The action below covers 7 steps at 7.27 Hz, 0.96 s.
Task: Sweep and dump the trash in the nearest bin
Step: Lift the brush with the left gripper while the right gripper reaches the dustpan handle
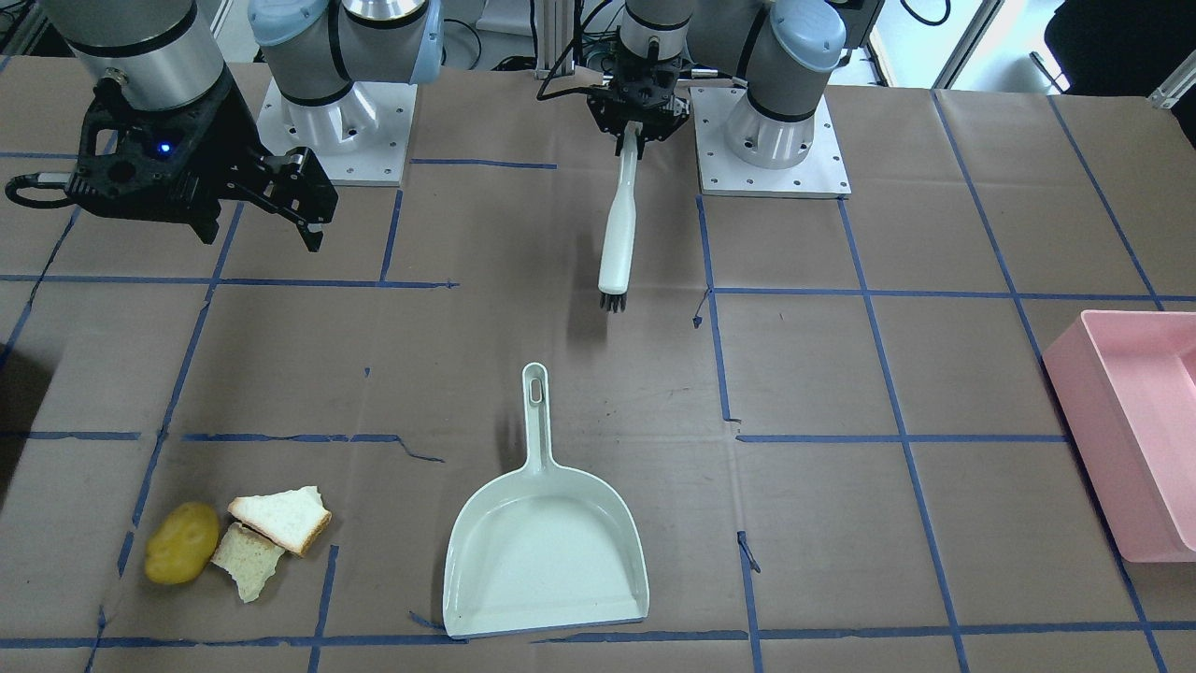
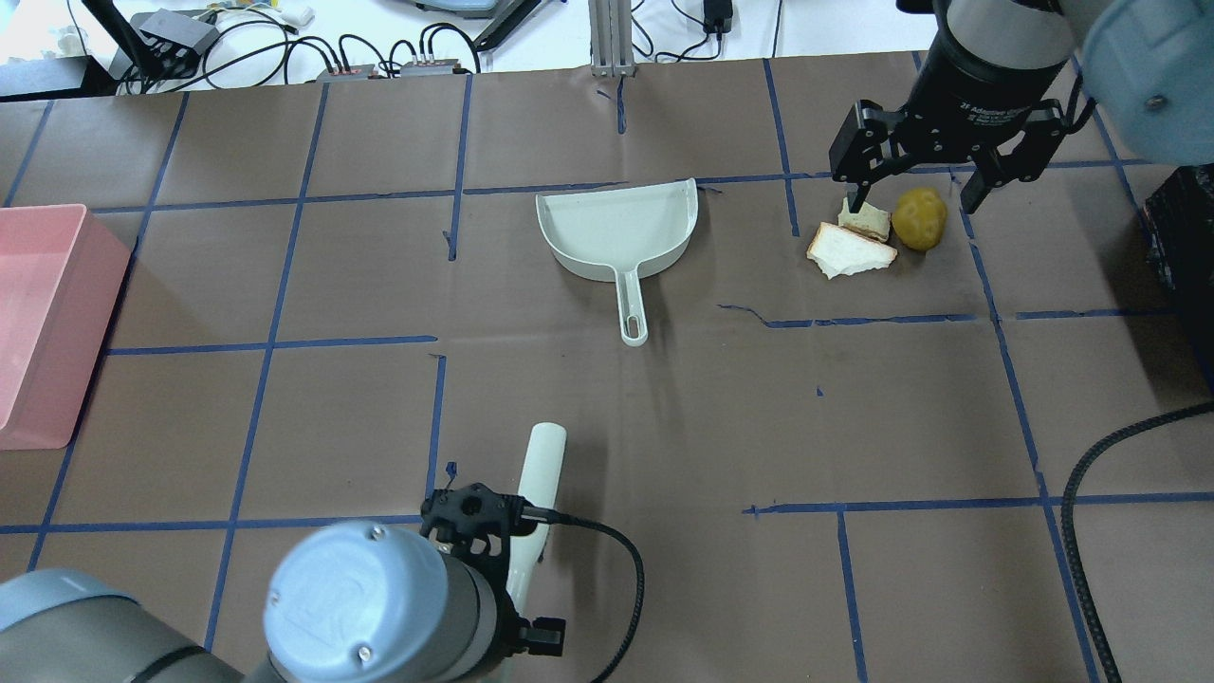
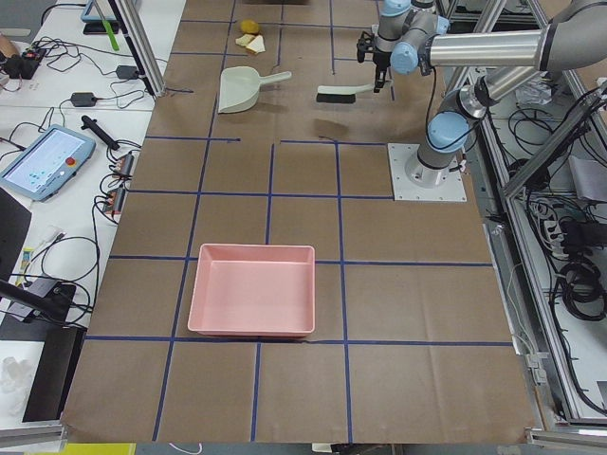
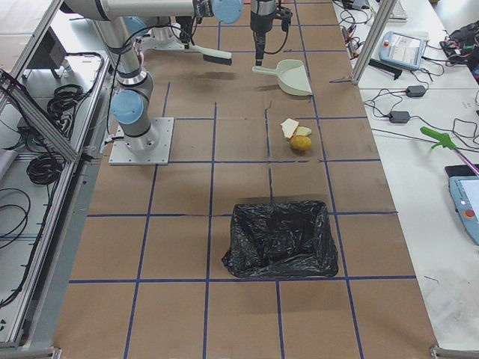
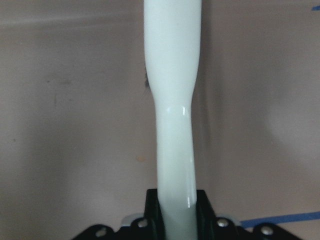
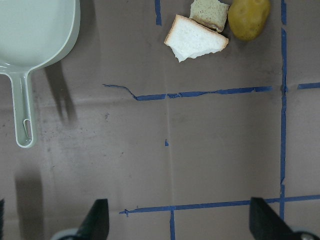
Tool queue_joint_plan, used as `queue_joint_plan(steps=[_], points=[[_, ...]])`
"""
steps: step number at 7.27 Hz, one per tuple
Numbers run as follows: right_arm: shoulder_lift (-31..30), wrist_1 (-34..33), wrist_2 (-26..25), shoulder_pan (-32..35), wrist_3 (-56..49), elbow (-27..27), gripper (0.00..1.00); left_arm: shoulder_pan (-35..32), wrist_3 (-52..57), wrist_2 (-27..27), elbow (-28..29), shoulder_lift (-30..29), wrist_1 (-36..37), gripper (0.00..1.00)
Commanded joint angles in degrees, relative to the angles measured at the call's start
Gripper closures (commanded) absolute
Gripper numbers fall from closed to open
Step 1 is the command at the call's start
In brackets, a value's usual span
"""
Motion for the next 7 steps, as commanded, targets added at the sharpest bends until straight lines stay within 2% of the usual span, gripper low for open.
queue_joint_plan(steps=[1, 3, 5, 7], points=[[0.6, -0.28, 0.0, 0.1, 0.13, -0.23, 0.0, 9.77, 9.76, 0.67, 8.23, 0.4, -13.84, 0.92], [1.21, -1.25, 0.09, 0.45, 0.04, -0.32, 0.0, 15.48, 15.14, 7.94, 9.76, 0.57, -14.41, 0.92], [2.61, -2.12, -0.09, 4.56, 2.4, -0.58, 0.0, 22.78, 18.91, 7.62, 11.59, -0.04, -14.49, 0.92], [3.58, -3.79, 0.0, 7.03, 4.17, -0.58, 0.0, 23.69, 19.11, 7.71, 14.59, -1.97, -14.93, 0.92]])
